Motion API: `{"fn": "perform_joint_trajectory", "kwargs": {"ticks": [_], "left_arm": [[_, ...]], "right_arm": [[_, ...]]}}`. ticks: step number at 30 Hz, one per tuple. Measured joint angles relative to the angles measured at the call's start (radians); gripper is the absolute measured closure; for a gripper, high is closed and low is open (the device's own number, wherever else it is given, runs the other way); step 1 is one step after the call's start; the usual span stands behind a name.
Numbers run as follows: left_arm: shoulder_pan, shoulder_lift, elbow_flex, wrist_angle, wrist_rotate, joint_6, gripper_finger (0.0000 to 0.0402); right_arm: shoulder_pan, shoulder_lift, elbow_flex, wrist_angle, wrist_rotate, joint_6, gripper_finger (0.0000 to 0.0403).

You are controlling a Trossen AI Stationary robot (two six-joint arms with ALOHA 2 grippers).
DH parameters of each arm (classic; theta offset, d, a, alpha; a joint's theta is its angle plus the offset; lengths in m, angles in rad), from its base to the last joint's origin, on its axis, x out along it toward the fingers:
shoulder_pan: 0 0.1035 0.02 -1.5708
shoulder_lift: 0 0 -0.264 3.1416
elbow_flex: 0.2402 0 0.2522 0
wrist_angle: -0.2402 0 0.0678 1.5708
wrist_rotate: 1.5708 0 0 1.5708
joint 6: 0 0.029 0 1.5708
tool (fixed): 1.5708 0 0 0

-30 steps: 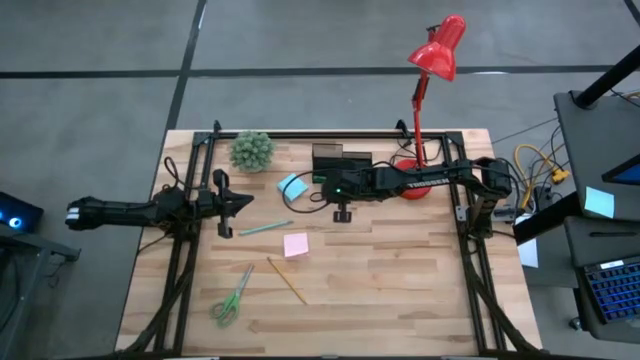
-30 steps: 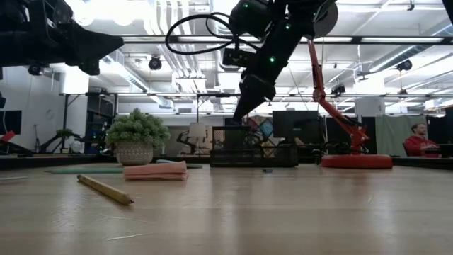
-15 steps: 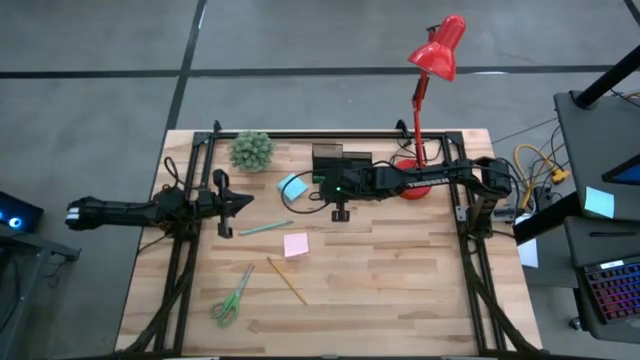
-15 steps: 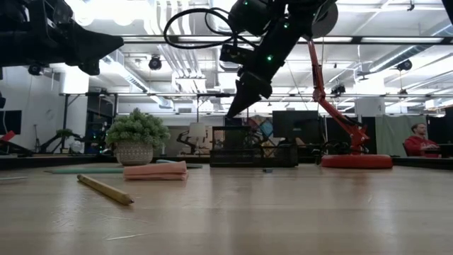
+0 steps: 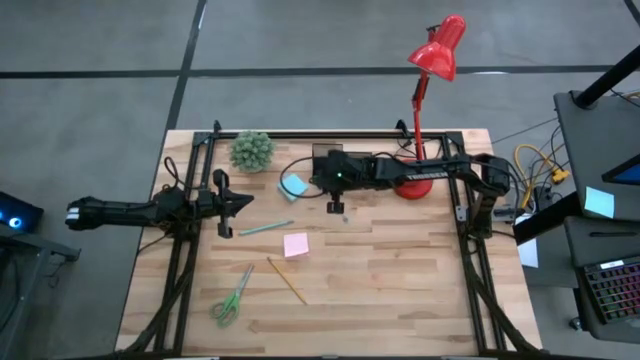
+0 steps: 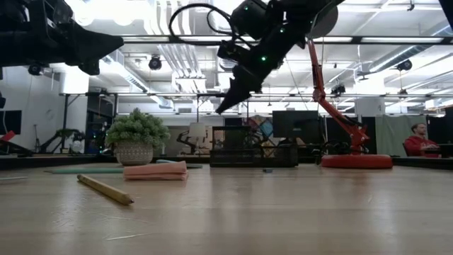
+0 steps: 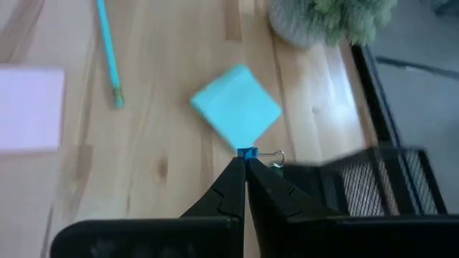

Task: Pick and place office supplies into organizer
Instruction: Put the top light blue binder clip into the desk organizer

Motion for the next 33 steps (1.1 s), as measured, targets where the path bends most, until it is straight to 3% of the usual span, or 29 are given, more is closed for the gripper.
{"fn": "perform_joint_trajectory", "kwargs": {"ticks": [33], "left_arm": [[0.000,-0.002,0.000,0.000,0.001,0.000,0.0402]], "right_arm": [[-0.135,0.158,-0.002,0.128,-0.086,-0.020,0.0394]]}}
